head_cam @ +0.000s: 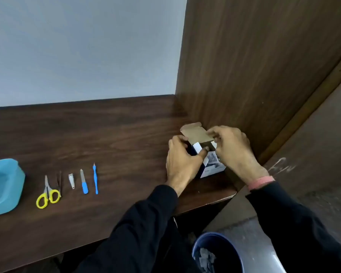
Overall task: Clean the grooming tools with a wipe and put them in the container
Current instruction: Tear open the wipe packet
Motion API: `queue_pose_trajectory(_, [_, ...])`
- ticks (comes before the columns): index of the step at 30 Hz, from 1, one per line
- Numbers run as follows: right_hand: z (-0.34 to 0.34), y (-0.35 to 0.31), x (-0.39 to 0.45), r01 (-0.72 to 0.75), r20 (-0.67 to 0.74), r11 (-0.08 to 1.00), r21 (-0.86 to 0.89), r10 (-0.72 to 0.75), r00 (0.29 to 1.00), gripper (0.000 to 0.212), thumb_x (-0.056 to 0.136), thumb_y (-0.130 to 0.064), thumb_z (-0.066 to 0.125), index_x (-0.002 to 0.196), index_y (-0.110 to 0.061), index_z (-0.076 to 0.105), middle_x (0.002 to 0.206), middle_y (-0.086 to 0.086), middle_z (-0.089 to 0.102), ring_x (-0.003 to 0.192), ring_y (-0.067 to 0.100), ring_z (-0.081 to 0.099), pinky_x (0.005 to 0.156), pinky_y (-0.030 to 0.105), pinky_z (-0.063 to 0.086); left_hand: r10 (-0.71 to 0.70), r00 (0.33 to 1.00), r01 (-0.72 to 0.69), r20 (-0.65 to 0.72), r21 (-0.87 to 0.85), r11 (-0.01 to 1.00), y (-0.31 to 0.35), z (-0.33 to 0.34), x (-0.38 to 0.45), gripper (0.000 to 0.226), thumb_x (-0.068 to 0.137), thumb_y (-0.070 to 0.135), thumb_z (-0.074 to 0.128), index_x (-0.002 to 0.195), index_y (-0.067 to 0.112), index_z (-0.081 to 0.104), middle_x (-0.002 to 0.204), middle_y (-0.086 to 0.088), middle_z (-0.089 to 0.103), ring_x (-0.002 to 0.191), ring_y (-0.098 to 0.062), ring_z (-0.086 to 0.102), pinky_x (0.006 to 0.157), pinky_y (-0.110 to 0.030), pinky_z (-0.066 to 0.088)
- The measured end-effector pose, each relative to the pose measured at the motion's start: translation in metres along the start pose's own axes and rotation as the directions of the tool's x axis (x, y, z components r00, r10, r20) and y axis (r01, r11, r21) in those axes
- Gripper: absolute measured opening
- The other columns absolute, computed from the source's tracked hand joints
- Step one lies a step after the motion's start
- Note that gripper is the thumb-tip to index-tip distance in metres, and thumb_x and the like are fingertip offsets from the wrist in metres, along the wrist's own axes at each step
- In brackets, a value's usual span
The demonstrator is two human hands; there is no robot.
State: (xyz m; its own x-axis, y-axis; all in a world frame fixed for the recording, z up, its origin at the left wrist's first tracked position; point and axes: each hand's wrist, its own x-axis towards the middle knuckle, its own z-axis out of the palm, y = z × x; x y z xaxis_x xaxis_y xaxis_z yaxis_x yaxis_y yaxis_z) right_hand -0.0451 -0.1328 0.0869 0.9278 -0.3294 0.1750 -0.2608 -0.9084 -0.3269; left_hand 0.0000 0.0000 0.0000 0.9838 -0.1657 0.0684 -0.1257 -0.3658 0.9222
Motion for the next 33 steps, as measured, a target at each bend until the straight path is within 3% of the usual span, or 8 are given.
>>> queue_pose_trajectory(6, [0.011, 0.011, 0.005, -0.022, 0.191, 0.973, -0.229, 0.067, 0.979, 0.044, 0.101, -0.005, 0.074, 0.137, -0.03, 0.073, 0.133, 0.0, 0.076, 0.124, 0.032, 0.069, 0.102, 0.04, 0.055, -0.106, 0.991, 0.112, 0.081, -0.065, 0.992, -0.002, 0.016, 0.001, 0.077, 0.071, 0.057, 0.097, 0.121, 0.036, 0.043, 0.116, 0.017, 0.051, 0.096, 0.0, 0.06, 0.083, -0.032, 0.055])
queue_pose_trajectory(11, [0.025, 0.012, 0.019, 0.054, 0.246, 0.932, -0.359, 0.038, 0.969, 0.044, 0.098, -0.009, 0.079, 0.136, -0.031, 0.075, 0.131, 0.007, 0.074, 0.123, 0.033, 0.069, 0.1, 0.043, 0.059, -0.162, 0.982, 0.178, 0.095, -0.204, 0.963, -0.019, 0.022, -0.003, 0.042, 0.091, 0.043, 0.08, 0.115, 0.04, 0.045, 0.105, 0.013, 0.067, 0.088, -0.003, 0.067, 0.095, -0.046, 0.057])
queue_pose_trajectory(14, [0.032, 0.009, 0.023, 0.111, 0.287, 0.902, -0.416, 0.015, 0.958, 0.04, 0.096, -0.015, 0.083, 0.131, -0.033, 0.076, 0.125, 0.007, 0.073, 0.12, 0.031, 0.068, 0.093, 0.041, 0.058, -0.153, 0.986, 0.166, 0.066, -0.292, 0.942, -0.028, 0.023, -0.007, 0.033, 0.09, 0.039, 0.071, 0.113, 0.04, 0.048, 0.1, 0.01, 0.072, 0.068, 0.0, 0.063, 0.088, -0.048, 0.059])
queue_pose_trajectory(16, [0.036, 0.007, 0.024, 0.137, 0.296, 0.886, -0.443, 0.0, 0.955, 0.038, 0.098, -0.017, 0.081, 0.132, -0.031, 0.075, 0.126, 0.007, 0.073, 0.121, 0.031, 0.069, 0.092, 0.041, 0.058, -0.143, 0.987, 0.159, 0.075, -0.322, 0.933, -0.029, 0.023, -0.008, 0.033, 0.091, 0.034, 0.071, 0.112, 0.043, 0.048, 0.097, 0.012, 0.072, 0.065, -0.001, 0.063, 0.083, -0.048, 0.061])
queue_pose_trajectory(19, [0.04, 0.006, 0.025, 0.135, 0.272, 0.877, -0.46, -0.005, 0.962, 0.038, 0.099, -0.017, 0.08, 0.133, -0.031, 0.073, 0.127, 0.007, 0.073, 0.12, 0.032, 0.07, 0.094, 0.042, 0.06, -0.14, 0.986, 0.162, 0.089, -0.33, 0.93, -0.029, 0.023, -0.01, 0.036, 0.087, 0.038, 0.07, 0.11, 0.05, 0.046, 0.097, 0.018, 0.073, 0.074, -0.013, 0.073, 0.083, -0.056, 0.066])
queue_pose_trajectory(22, [0.038, 0.006, 0.025, 0.119, 0.274, 0.891, -0.437, 0.007, 0.962, 0.039, 0.096, -0.015, 0.084, 0.129, -0.032, 0.073, 0.128, 0.005, 0.072, 0.119, 0.032, 0.07, 0.096, 0.041, 0.059, -0.14, 0.985, 0.165, 0.098, -0.332, 0.929, -0.029, 0.024, -0.011, 0.038, 0.084, 0.042, 0.07, 0.109, 0.056, 0.044, 0.099, 0.011, 0.074, 0.079, -0.026, 0.078, 0.081, -0.058, 0.066])
queue_pose_trajectory(28, [0.017, 0.006, 0.023, 0.056, 0.283, 0.925, -0.375, 0.057, 0.957, 0.038, 0.087, -0.02, 0.096, 0.113, -0.034, 0.072, 0.122, 0.0, 0.068, 0.119, 0.029, 0.066, 0.093, 0.036, 0.053, -0.121, 0.987, 0.15, 0.106, -0.343, 0.927, -0.028, 0.026, -0.015, 0.041, 0.087, 0.039, 0.07, 0.117, 0.05, 0.044, 0.102, 0.007, 0.075, 0.08, -0.023, 0.08, 0.083, -0.057, 0.067])
queue_pose_trajectory(33, [0.005, 0.009, 0.022, 0.018, 0.194, 0.946, -0.323, 0.047, 0.98, 0.026, 0.094, -0.021, 0.089, 0.106, -0.036, 0.071, 0.115, -0.002, 0.075, 0.112, 0.026, 0.07, 0.09, 0.035, 0.054, -0.106, 0.988, 0.14, 0.117, -0.347, 0.927, -0.026, 0.027, -0.017, 0.041, 0.091, 0.037, 0.072, 0.117, 0.049, 0.044, 0.099, 0.009, 0.075, 0.081, -0.024, 0.08, 0.083, -0.059, 0.066])
